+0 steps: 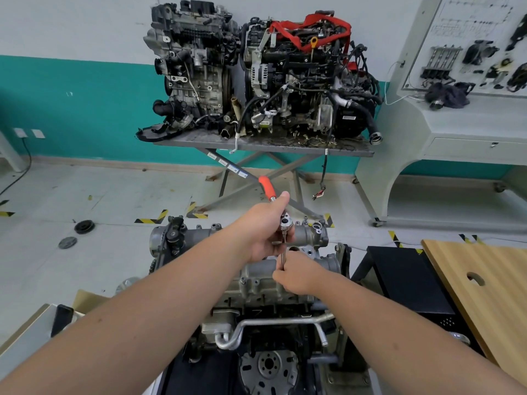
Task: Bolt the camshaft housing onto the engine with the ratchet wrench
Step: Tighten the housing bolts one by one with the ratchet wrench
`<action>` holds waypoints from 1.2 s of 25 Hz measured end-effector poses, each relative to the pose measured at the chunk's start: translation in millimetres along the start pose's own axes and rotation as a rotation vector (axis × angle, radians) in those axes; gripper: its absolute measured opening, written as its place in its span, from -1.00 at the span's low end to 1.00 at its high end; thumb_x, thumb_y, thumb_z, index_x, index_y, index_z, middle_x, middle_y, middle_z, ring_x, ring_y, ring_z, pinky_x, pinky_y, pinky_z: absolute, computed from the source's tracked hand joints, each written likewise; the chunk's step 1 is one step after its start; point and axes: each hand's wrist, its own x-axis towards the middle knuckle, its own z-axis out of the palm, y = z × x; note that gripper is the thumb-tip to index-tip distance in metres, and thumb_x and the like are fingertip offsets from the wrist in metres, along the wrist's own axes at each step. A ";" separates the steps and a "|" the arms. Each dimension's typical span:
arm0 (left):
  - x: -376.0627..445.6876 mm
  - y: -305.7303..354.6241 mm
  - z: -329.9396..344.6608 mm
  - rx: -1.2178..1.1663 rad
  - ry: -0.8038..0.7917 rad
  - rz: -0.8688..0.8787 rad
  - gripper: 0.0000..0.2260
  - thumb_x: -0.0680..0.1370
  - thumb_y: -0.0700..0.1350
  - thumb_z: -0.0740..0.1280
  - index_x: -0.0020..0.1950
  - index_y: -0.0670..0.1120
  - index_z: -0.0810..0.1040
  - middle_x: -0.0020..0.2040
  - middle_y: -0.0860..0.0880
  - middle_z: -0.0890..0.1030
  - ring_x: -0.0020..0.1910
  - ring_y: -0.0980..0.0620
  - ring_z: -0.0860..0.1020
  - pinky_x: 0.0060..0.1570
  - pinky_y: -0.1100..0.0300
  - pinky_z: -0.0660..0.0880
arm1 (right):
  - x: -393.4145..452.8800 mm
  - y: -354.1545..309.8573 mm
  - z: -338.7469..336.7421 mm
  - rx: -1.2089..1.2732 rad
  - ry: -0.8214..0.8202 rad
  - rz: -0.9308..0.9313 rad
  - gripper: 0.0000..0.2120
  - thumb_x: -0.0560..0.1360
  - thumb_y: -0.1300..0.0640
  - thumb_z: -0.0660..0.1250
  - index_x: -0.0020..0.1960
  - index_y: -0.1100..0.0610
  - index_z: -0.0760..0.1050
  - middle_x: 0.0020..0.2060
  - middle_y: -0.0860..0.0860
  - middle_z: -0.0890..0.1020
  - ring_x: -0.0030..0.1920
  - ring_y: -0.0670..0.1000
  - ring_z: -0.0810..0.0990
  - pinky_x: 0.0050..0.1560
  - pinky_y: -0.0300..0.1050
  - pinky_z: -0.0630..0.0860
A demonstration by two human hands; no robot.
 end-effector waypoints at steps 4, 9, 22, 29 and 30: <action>0.4 -2.5 -0.6 0.019 -0.025 0.038 -0.63 0.63 0.25 0.15 -0.12 -0.04 0.36 -0.42 -0.04 0.49 -0.45 0.00 0.48 -0.37 0.21 0.46 | 2.1 4.3 0.8 0.002 0.006 -0.016 -0.73 0.48 0.16 0.23 -0.31 0.32 0.48 -0.45 0.07 0.51 -0.40 0.01 0.44 -0.22 0.06 0.56; 5.8 -7.2 1.9 0.014 -0.036 0.062 -0.62 0.63 0.23 0.18 -0.09 -0.08 0.38 -0.43 -0.07 0.49 -0.46 0.00 0.48 -0.37 0.16 0.52 | 1.5 6.2 1.6 -0.058 0.004 -0.018 -0.70 0.54 0.13 0.21 -0.37 0.07 0.36 -0.45 -0.07 0.46 -0.44 -0.14 0.39 -0.41 -0.26 0.30; -37.4 72.2 -6.8 -0.151 -0.119 0.232 -0.66 0.61 0.14 0.26 -0.26 -0.04 0.42 -0.45 0.01 0.40 -0.49 0.04 0.37 -0.44 0.20 0.45 | -2.6 -62.0 -84.7 -0.121 0.038 -0.095 -0.71 0.53 0.17 0.23 -0.36 0.14 0.33 -0.39 0.04 0.50 -0.37 0.02 0.44 -0.37 -0.12 0.35; -28.9 26.5 -32.3 -0.219 -0.072 0.095 -0.73 0.62 0.06 0.24 -0.25 -0.01 0.42 -0.45 0.04 0.41 -0.51 0.08 0.36 -0.47 0.28 0.38 | 1.0 -48.1 -31.0 -0.037 -0.102 -0.119 -0.82 0.49 0.19 0.22 -0.29 0.11 0.38 -0.38 0.10 0.60 -0.40 0.03 0.50 -0.27 0.00 0.54; -28.8 23.7 -36.6 -0.222 -0.044 0.091 -0.72 0.63 0.07 0.22 -0.25 0.01 0.41 -0.45 0.05 0.41 -0.52 0.09 0.36 -0.48 0.29 0.37 | 3.7 -51.3 -22.3 -0.015 -0.136 -0.119 -0.83 0.50 0.16 0.22 -0.27 0.14 0.44 -0.38 0.09 0.63 -0.44 0.02 0.52 -0.31 -0.03 0.55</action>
